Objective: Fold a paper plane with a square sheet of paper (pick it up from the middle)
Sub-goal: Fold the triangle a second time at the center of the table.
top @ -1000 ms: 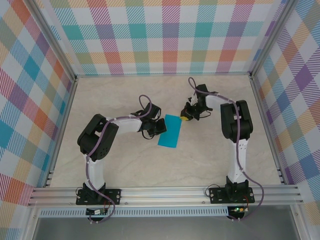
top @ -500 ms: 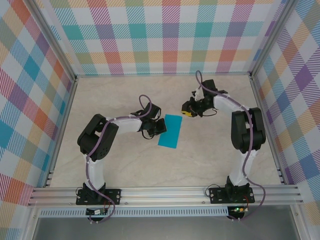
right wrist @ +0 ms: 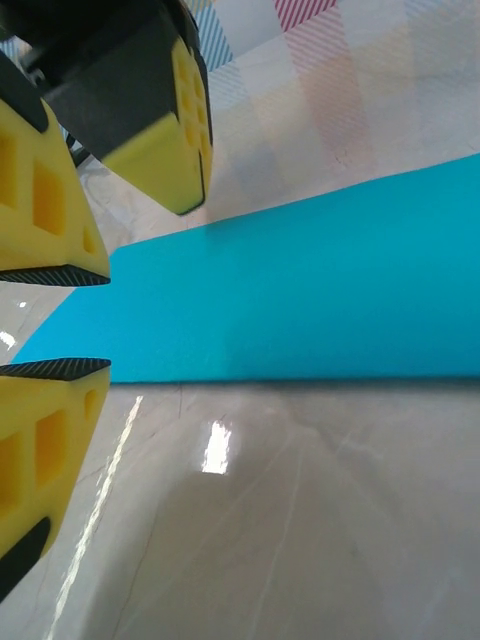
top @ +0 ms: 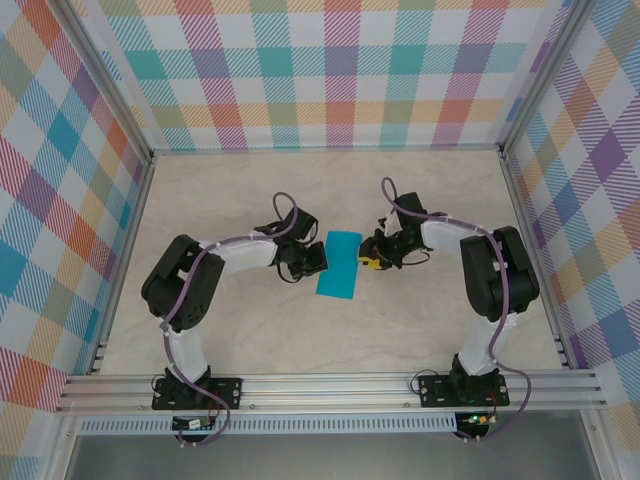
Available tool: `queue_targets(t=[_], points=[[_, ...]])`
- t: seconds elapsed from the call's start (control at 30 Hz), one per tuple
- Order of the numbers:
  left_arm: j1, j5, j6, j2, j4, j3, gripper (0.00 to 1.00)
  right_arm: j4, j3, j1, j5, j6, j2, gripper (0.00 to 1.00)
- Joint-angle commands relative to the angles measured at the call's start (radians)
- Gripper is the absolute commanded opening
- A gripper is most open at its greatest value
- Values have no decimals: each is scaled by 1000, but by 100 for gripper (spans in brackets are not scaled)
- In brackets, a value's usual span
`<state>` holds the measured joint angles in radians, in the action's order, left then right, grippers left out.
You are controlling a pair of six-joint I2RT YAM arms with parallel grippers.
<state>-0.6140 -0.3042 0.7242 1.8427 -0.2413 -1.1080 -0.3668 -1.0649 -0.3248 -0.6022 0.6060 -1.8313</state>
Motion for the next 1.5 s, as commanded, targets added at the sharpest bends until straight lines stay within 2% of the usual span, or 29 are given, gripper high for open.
queue_targets(t=[0.0, 0.13, 0.23, 0.3, 0.37, 0.53, 0.97, 1.2, 1.47], points=[[-11, 63, 5, -101, -28, 39, 1, 33, -9, -24, 25, 46, 23, 31], [12, 44, 14, -137, -20, 78, 17, 37, -3, -49, 84, 92, 13, 32], [39, 5, 42, -150, 26, 114, 24, 73, 12, -49, 61, 131, 8, 33], [58, -30, 58, -155, 68, 136, 33, 71, 14, -51, 64, 135, 7, 35], [74, -76, 63, -143, 91, 137, 34, 52, 5, -51, 66, 132, -5, 35], [88, -97, 77, -121, 114, 131, 40, 61, 5, -53, 36, 132, -25, 35], [91, -122, 73, -47, 96, 74, 44, 43, -27, -59, 1, 114, -80, 34], [91, -122, 69, -31, 85, 62, 45, -5, -23, -60, 69, 87, -53, 34], [92, -122, 71, -23, 85, 57, 45, 41, -19, -62, 22, 94, -24, 35]])
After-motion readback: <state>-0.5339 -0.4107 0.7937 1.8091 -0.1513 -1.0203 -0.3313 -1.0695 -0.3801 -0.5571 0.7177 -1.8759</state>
